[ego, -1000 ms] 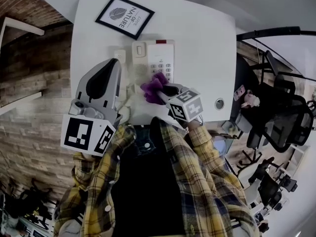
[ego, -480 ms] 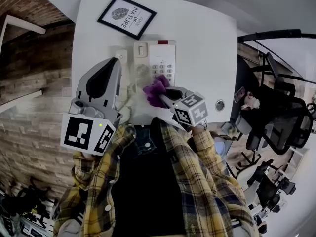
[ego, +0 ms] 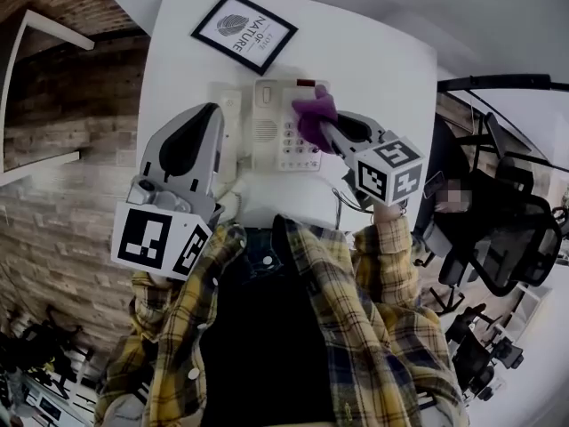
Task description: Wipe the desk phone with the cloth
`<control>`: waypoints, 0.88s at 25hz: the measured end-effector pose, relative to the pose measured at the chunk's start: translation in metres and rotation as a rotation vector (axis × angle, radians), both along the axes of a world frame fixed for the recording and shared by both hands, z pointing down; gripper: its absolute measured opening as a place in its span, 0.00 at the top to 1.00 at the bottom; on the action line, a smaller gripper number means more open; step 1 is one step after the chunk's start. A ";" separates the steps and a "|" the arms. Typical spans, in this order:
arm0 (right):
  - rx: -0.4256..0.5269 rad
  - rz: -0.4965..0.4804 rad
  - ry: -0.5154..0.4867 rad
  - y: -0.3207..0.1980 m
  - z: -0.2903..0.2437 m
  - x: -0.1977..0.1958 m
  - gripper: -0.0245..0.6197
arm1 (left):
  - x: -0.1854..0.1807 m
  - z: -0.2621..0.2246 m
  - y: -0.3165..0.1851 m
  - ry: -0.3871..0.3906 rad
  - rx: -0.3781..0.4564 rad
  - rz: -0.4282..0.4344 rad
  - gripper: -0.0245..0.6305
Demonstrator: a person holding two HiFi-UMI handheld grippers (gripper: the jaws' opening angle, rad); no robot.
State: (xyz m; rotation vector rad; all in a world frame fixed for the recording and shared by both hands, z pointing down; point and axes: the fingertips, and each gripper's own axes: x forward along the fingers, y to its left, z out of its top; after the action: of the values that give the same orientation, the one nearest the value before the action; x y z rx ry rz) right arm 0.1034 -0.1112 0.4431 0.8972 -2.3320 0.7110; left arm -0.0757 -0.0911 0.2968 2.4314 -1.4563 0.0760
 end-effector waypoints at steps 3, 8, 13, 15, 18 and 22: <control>0.038 0.024 0.010 -0.032 -0.002 0.004 0.86 | -0.004 0.000 0.000 -0.005 -0.002 -0.019 0.94; 0.027 0.050 0.049 -0.063 0.019 0.005 0.86 | -0.010 0.002 0.000 -0.010 -0.008 -0.048 0.94; 0.022 0.064 0.124 -0.076 0.044 0.008 0.86 | -0.010 0.005 -0.001 -0.010 -0.018 -0.058 0.94; 0.022 0.077 0.106 -0.076 0.046 0.008 0.86 | -0.009 0.006 -0.001 -0.008 -0.020 -0.056 0.94; 0.021 0.087 0.071 -0.073 0.047 0.007 0.86 | -0.006 0.007 -0.003 -0.007 -0.023 -0.049 0.94; 0.002 0.100 0.059 -0.067 0.049 0.009 0.86 | 0.003 0.007 -0.004 -0.006 -0.021 -0.027 0.94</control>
State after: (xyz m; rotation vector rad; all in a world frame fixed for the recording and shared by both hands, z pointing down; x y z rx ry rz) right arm 0.1122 -0.1781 0.4925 1.0281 -2.2496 0.7137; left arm -0.0728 -0.0948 0.3040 2.3962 -1.4823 0.0922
